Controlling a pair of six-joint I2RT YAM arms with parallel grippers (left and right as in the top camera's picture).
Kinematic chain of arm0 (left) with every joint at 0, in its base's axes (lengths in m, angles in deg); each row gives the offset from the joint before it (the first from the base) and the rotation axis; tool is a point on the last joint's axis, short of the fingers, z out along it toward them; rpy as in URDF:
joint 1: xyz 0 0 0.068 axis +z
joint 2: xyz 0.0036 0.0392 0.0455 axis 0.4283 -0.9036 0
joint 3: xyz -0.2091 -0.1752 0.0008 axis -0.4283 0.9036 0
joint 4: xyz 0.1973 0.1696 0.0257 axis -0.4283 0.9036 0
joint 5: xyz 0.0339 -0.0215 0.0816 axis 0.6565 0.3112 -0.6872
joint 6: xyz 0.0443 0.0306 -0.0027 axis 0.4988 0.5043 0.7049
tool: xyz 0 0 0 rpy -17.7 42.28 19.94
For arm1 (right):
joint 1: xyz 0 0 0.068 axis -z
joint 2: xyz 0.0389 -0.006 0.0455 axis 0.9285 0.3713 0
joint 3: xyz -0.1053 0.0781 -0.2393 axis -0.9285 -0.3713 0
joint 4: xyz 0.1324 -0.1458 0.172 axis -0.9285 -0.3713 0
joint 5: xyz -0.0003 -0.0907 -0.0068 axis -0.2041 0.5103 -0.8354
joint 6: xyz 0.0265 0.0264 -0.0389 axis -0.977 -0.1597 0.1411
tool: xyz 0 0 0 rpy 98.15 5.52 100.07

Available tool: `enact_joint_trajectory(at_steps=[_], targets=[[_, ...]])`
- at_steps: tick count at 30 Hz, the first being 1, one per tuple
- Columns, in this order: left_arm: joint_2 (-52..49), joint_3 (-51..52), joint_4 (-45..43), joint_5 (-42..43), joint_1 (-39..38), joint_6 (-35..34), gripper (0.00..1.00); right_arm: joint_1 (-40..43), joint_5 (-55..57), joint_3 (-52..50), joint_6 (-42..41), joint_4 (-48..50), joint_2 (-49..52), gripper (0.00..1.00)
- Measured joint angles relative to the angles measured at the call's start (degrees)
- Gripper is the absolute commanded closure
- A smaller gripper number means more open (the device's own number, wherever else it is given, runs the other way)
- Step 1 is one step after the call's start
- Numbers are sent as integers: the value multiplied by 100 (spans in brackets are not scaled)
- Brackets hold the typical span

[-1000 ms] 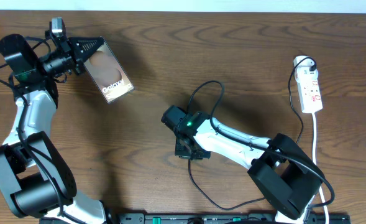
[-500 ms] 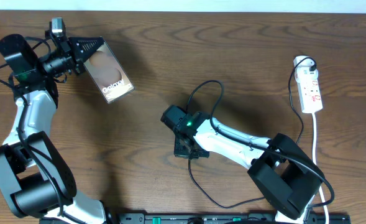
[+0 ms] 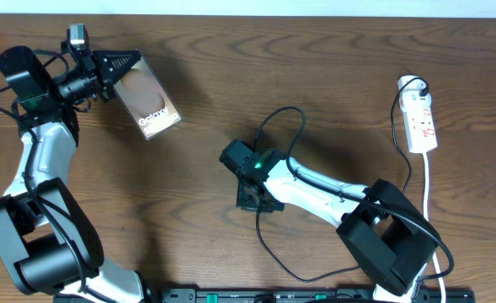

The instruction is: Plug charger to phone and switch on socket

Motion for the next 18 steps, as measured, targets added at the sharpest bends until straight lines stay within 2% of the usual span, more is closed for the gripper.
enact_joint_trajectory(at_steps=[6, 12, 14, 17, 18], targets=[[0, 0, 0, -2, 0, 0, 93, 0, 79, -2, 2, 55, 2, 99], [0, 0, 0, -2, 0, 0, 92, 9, 31, -2, 9, 120, 4, 99], [0, 0, -2, -4, 0, 0, 93, 92, -444, -9, 164, 365, 7, 99], [0, 0, 4, -13, 0, 0, 93, 503, -2065, 4, 769, 1325, 28, 99], [0, 0, -2, -33, 0, 0, 93, 767, -2981, 22, 1080, 1770, 31, 99]])
